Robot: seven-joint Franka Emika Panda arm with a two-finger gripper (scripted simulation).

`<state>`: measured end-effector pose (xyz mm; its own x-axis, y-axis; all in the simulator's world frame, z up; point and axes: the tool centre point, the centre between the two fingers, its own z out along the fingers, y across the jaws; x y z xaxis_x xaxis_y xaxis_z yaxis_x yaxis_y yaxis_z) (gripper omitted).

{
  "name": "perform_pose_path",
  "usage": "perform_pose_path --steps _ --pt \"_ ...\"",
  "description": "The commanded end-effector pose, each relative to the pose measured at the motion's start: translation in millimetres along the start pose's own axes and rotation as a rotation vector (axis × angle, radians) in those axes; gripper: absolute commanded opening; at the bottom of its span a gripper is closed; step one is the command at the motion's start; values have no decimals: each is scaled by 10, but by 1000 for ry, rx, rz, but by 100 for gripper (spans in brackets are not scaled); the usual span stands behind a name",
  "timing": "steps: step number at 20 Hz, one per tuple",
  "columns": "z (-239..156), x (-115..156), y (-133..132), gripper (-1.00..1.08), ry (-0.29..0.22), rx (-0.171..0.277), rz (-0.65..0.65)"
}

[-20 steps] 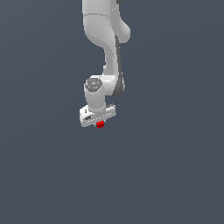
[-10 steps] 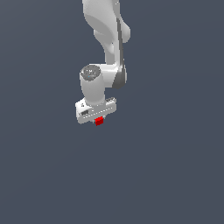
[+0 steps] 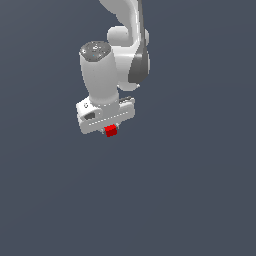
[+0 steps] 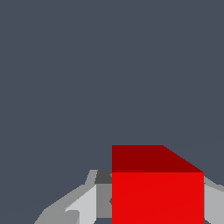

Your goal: Pick up the red cube and move it to a goal position.

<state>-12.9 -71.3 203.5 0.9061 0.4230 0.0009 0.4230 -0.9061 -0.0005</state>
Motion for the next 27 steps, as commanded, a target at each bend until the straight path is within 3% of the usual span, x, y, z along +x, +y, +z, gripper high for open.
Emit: perform_pose_path --steps 1,13,27 --pt "-253 73 31 -100 0 0 0" --pt "-1218 396 171 -100 -1 0 -1" --pt "-1540 521 232 -100 -1 0 -1"
